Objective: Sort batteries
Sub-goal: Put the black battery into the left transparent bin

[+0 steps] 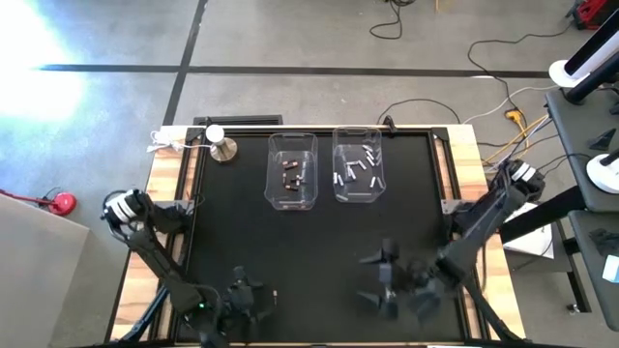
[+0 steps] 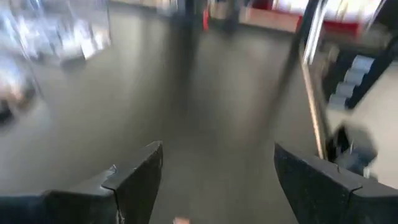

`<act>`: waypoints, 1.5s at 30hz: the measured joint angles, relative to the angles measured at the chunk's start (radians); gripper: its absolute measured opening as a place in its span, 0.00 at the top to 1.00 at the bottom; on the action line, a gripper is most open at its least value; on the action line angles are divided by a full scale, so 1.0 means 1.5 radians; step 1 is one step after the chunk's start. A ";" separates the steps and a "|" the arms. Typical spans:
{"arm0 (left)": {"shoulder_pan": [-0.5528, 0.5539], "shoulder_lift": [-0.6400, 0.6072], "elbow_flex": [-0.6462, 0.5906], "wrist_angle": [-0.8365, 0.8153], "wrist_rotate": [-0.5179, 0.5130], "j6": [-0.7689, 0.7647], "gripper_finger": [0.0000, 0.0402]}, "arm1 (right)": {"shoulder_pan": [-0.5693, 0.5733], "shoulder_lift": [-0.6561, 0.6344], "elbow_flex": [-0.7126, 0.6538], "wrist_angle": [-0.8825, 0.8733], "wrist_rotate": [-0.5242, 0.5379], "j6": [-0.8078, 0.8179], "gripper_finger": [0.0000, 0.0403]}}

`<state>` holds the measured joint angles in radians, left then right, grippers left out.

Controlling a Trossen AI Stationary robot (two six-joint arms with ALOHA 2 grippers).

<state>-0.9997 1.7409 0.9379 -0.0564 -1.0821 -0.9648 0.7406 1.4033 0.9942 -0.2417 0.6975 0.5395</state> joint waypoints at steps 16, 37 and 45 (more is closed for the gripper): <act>0.036 0.321 0.548 -0.766 0.374 -0.754 0.29 | 0.193 0.296 0.196 -0.012 0.128 0.199 0.10; 0.116 0.497 0.812 -0.976 0.404 -0.824 0.29 | 0.236 0.456 0.353 -0.029 0.141 0.273 0.10; 0.124 0.497 0.800 -0.995 0.398 -0.825 0.29 | 0.244 0.488 0.350 -0.012 0.226 0.320 0.10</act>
<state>-0.8135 2.4866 2.1383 -1.5483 -0.4851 -2.2030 1.1072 2.1357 1.5196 -0.2604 1.0370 1.0194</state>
